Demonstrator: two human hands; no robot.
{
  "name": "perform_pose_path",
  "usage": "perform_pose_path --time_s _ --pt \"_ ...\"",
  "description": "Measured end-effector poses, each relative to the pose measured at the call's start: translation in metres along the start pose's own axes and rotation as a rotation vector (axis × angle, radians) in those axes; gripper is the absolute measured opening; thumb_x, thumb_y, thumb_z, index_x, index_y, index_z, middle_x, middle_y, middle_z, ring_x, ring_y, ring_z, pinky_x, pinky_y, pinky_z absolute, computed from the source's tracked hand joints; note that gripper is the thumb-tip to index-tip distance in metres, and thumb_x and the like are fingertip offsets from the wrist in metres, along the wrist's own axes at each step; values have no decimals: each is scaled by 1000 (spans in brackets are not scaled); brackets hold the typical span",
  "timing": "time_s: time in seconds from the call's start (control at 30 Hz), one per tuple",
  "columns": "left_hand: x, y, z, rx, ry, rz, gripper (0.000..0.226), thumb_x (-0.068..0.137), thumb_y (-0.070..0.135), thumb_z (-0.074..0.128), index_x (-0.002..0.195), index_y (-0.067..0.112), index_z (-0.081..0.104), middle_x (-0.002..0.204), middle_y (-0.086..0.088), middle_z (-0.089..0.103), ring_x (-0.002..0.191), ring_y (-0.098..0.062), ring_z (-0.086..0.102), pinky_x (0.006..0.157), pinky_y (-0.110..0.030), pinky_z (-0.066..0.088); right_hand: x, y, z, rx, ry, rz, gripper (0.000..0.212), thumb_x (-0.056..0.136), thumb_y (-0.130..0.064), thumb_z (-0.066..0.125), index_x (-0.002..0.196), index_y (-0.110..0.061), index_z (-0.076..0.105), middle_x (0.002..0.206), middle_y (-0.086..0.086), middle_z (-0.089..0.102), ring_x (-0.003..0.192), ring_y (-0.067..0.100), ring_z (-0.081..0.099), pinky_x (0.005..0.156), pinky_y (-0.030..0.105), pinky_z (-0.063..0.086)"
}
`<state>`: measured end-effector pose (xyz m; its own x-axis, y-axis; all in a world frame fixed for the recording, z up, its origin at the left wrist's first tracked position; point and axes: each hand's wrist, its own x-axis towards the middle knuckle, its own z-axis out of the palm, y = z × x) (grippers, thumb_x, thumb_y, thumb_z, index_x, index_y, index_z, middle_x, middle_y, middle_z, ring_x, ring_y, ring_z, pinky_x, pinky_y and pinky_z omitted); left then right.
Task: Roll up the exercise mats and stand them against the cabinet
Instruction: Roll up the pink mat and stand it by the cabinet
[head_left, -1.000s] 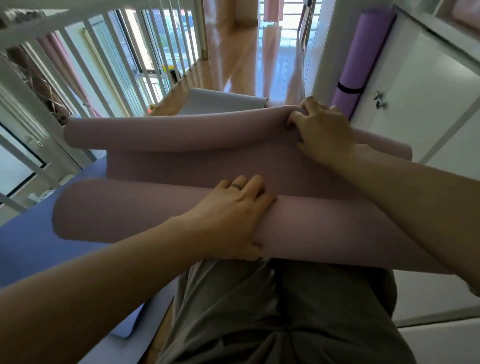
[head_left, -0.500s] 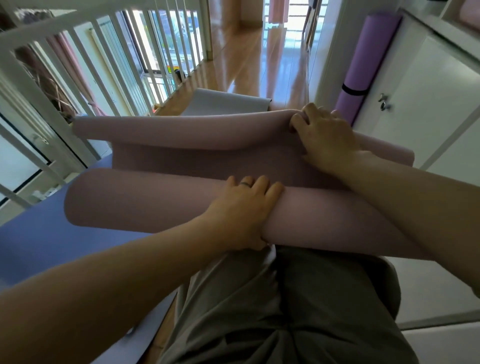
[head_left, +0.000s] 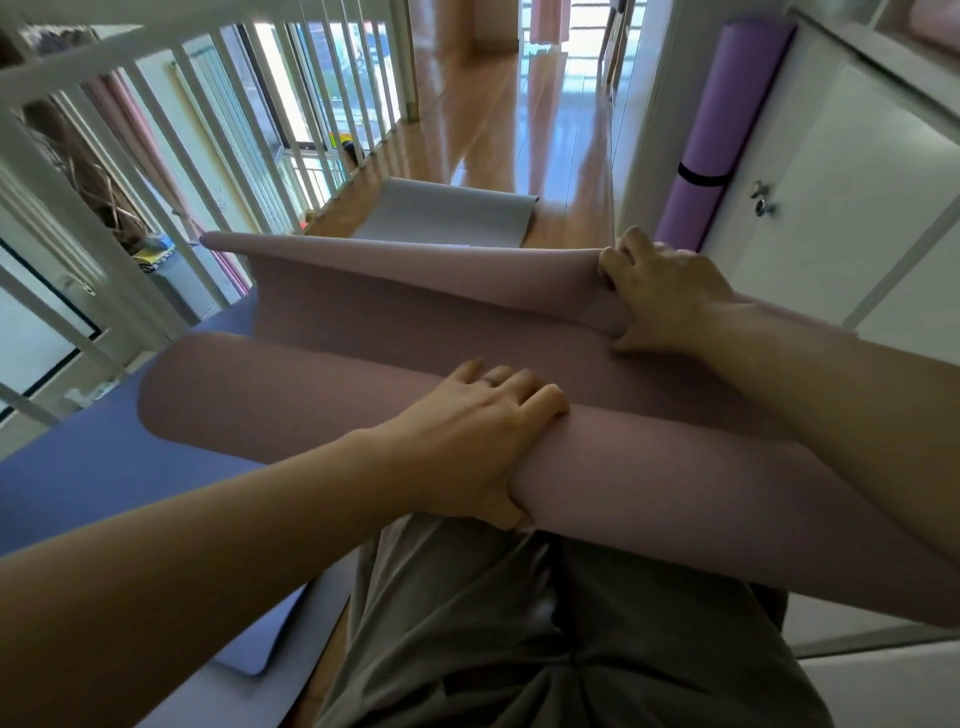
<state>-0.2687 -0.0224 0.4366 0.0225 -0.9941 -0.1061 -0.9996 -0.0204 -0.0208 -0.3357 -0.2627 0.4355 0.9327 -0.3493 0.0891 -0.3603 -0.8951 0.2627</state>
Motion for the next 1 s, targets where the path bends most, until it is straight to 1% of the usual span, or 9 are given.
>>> perform_pose_path --time_s 0.07,0.2,0.3,0.4,0.53,0.6,0.73,0.83,1.0 --pt "-1 -1 2 61 62 30 88 67 72 62 137 26 33 133 -3 37 119 -22 39 106 -41 32 1 0 3 -17 4 -3 72 66 -39 79 120 -13 39 117 10 39 96 29 55 68 35 38" --pt "-5 0 1 116 93 22 85 69 72 56 136 23 39 124 -4 47 107 -22 50 98 -41 40 5 2 7 24 26 -12 57 72 -28 74 116 -13 40 116 10 46 93 29 55 69 36 39" --pt "-5 4 -1 94 89 -6 78 75 66 54 136 22 36 128 -4 50 114 -24 52 109 -44 30 8 5 8 80 46 -7 48 75 -22 70 111 -13 41 112 10 51 95 30 55 67 35 39" --pt "-6 10 2 164 116 -35 79 76 66 54 136 19 37 132 -7 49 122 -27 50 113 -54 17 10 4 8 118 43 -7 43 77 -19 67 109 -13 40 108 8 53 99 30 51 70 39 46" --pt "7 16 11 212 15 -153 101 78 67 56 149 14 7 152 -13 16 139 -32 20 115 -57 4 9 2 7 179 48 -11 38 78 -14 66 107 -12 41 107 9 57 108 30 45 75 41 47" --pt "19 15 10 221 -4 -185 107 76 64 62 149 12 5 150 -13 14 137 -33 22 115 -55 11 7 3 5 209 73 -19 34 79 -9 62 106 -13 42 105 9 59 107 30 46 73 39 44" --pt "28 8 0 187 15 -129 95 69 67 64 141 16 28 136 -9 37 119 -29 43 104 -46 34 9 13 -1 249 111 -28 29 80 -1 51 102 -17 42 97 10 59 93 31 51 67 35 37" --pt "14 8 -9 194 27 -67 91 67 73 58 137 20 33 129 -4 43 111 -25 47 99 -44 36 9 17 -8 294 71 -21 29 78 -2 48 98 -23 40 88 9 54 77 31 53 66 35 41" --pt "4 0 -15 46 -99 -51 94 67 76 59 140 28 23 133 5 46 117 -16 49 110 -43 28 5 -4 7 302 -10 -95 29 80 -3 52 96 -23 38 93 7 59 80 29 57 64 31 37"
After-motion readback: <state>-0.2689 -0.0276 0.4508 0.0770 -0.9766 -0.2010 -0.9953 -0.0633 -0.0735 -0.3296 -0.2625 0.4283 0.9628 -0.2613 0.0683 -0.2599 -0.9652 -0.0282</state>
